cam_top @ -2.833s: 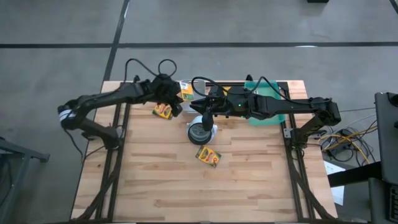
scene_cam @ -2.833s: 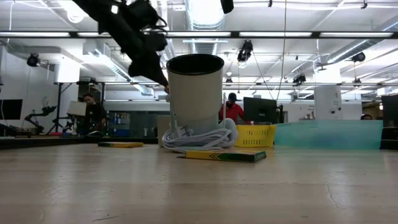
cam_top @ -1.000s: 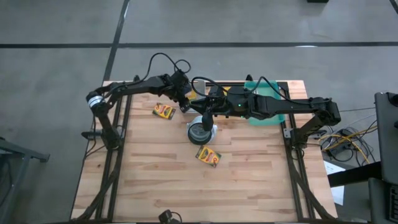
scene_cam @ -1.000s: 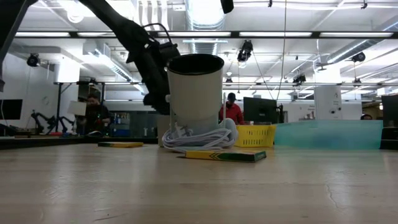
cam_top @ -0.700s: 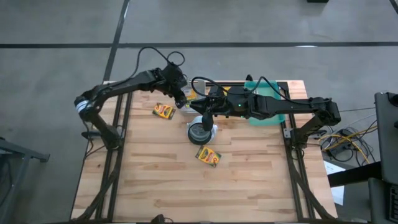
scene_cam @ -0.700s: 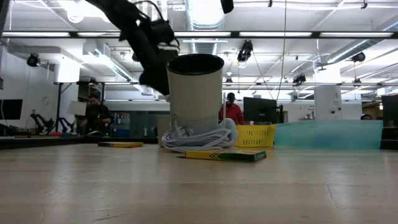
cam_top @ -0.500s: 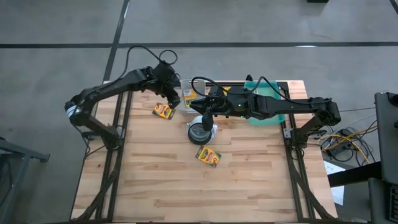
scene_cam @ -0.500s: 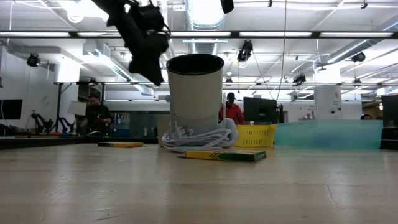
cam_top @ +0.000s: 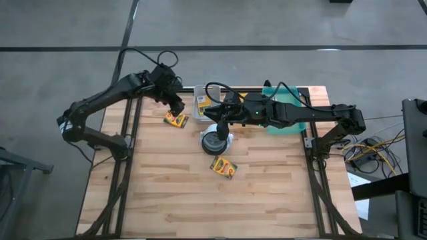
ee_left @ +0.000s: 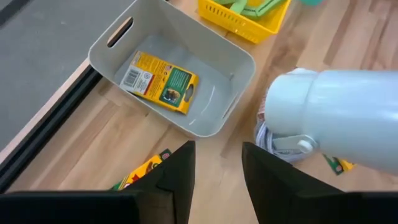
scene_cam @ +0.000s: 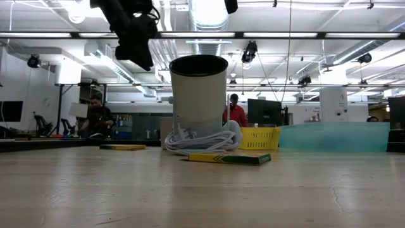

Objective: Pick & Place School Supplies
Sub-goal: Put the pack of crayon into the gray bin

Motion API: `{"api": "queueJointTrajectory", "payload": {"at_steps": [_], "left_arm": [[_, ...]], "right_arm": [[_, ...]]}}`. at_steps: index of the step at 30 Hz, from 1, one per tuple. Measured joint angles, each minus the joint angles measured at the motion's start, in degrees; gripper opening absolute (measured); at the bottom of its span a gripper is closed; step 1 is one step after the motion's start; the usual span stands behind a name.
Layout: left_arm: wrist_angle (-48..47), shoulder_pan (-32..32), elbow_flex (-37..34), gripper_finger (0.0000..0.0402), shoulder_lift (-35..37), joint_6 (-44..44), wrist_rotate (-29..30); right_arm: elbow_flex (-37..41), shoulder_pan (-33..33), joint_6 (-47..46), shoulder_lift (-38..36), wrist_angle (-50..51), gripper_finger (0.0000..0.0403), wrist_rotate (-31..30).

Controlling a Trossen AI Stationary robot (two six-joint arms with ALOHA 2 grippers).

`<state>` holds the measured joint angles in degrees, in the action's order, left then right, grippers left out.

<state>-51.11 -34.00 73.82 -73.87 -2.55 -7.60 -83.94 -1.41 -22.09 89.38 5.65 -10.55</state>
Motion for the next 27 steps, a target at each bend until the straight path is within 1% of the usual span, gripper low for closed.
{"api": "queueJointTrajectory", "payload": {"at_steps": [3,5,8,10,12,15,20,22,23,27], "left_arm": [[-1.3,0.0,0.0,0.0136,0.0,1.9,0.0],[-3.4,0.1,0.0,0.0135,0.0,5.6,-0.3],[-9.4,0.2,0.0,0.0136,0.0,12.5,-0.5],[-14.3,0.2,-0.2,0.0135,0.0,14.4,-0.5],[-16.6,0.2,-1.4,0.0135,0.2,14.9,-0.5],[-15.0,0.1,-4.7,0.0135,0.8,15.9,-0.5],[-8.6,0.1,-11.0,0.0135,0.7,16.1,-0.4],[-2.9,0.1,-13.3,0.0135,0.7,13.9,-0.4],[-0.2,0.1,-14.6,0.0135,0.7,11.1,-0.4],[10.8,0.1,-18.8,0.0135,0.5,-8.9,-0.2]], "right_arm": [[0.0,0.0,0.0,0.0,0.0,0.0068,0.0],[0.0,0.0,0.0,0.0,0.0,0.0068,0.0],[0.0,0.0,0.0,0.0,0.0,0.0068,0.0],[0.0,0.0,0.0,0.0,0.0,0.0068,0.0],[0.0,0.0,0.0,0.0,0.0,0.0068,0.0],[0.0,0.0,0.0,0.0,0.0,0.0068,0.0],[0.0,0.0,0.0,0.0,0.0,0.0068,0.0],[0.0,0.0,0.0,0.0,0.0,0.0068,0.0],[0.0,0.0,0.0,0.0,0.0,0.0068,0.0],[0.0,0.0,0.0,0.0,0.0,0.0068,0.0]]}}
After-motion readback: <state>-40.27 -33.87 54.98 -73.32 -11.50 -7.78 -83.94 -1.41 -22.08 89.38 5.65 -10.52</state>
